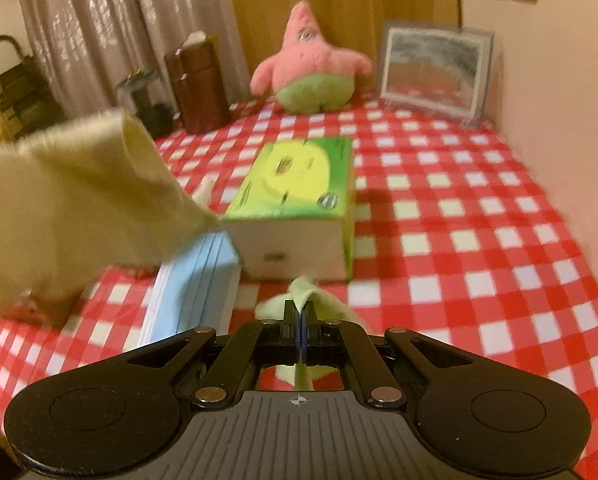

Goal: Organize soft objects
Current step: 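Lift and carry the cream towel and green cloth over the cardboard box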

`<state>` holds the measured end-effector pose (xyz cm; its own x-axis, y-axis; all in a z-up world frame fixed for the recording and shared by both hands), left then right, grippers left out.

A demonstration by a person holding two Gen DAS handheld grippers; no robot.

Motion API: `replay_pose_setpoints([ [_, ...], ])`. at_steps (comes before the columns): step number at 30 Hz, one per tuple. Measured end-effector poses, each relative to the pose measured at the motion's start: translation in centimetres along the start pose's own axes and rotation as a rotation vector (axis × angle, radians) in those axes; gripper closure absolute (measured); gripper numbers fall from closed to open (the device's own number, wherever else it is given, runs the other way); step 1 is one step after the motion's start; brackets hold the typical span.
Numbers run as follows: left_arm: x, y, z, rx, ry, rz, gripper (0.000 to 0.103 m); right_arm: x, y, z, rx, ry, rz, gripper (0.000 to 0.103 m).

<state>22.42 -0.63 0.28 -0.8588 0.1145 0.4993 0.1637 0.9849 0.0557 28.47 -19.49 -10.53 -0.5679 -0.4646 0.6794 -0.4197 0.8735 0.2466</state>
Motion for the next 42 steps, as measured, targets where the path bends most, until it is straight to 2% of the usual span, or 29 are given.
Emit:
replay_pose_setpoints([
  [5, -1.5, -0.5, 4.3, 0.02, 0.064, 0.004, 0.095, -1.2, 0.3, 1.8, 0.021, 0.109, -0.052, 0.102],
  [6, -1.9, -0.5, 4.9, 0.024, 0.071, 0.006, 0.095, -1.4, 0.3, 2.1, 0.021, 0.129, -0.062, 0.098],
  [8, -2.4, -0.4, 6.0, 0.045, 0.089, 0.018, 0.095, -1.3, 0.4, 2.7, 0.026, 0.138, -0.074, 0.062],
  [9, -2.7, -0.4, 6.4, 0.05, 0.096, 0.021, 0.095, -1.1, 0.4, 2.8, 0.032, 0.129, -0.076, 0.029],
  [10, -2.9, -0.3, 6.8, 0.052, 0.101, 0.022, 0.095, -0.8, 0.5, 2.7, 0.039, 0.104, -0.07, 0.021],
  [12, -3.3, 0.0, 7.5, 0.069, 0.111, 0.027, 0.095, -0.3, 0.5, 2.4, 0.055, 0.063, -0.062, 0.021],
  [16, -3.7, 0.4, 7.9, 0.087, 0.114, 0.039, 0.095, -0.8, 0.4, 1.9, 0.106, 0.047, 0.004, 0.021],
  [21, -4.2, 0.9, 8.3, 0.107, 0.125, 0.042, 0.095, -3.4, 0.7, 1.7, 0.188, 0.11, 0.043, 0.022],
  [23, -4.3, 0.9, 8.3, 0.11, 0.129, 0.044, 0.095, -4.3, 0.7, 1.8, 0.21, 0.132, 0.065, 0.031],
  [25, -4.4, 1.0, 8.4, 0.114, 0.131, 0.045, 0.095, -4.7, 0.8, 2.0, 0.204, 0.152, 0.05, 0.054],
  [26, -4.5, 1.0, 8.4, 0.113, 0.134, 0.045, 0.095, -4.8, 0.9, 2.1, 0.206, 0.158, 0.048, 0.061],
  [28, -4.5, 1.1, 8.5, 0.11, 0.137, 0.044, 0.095, -4.9, 1.1, 2.2, 0.227, 0.161, 0.066, 0.1],
  [34, -3.5, 0.4, 7.2, 0.086, 0.107, 0.056, 0.096, -2.5, 2.0, 1.3, 0.216, 0.08, 0.067, 0.1],
  [42, -0.1, 0.6, 3.2, 0.046, 0.037, 0.067, 0.096, 2.5, 4.7, -0.7, 0.163, -0.029, -0.017, 0.1],
])
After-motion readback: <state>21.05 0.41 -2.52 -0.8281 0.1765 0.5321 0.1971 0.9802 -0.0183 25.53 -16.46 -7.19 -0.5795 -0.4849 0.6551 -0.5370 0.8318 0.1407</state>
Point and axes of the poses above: each gripper's, at about its wrist camera, not at the fingertips, and x roughly against the way its jaws point, y to its left, z to its underside, the point moved 6 cm from there along -x, roughly the way its jaws point, and after that the axes turned 3 degrees about -z, right-handed, at the moved point
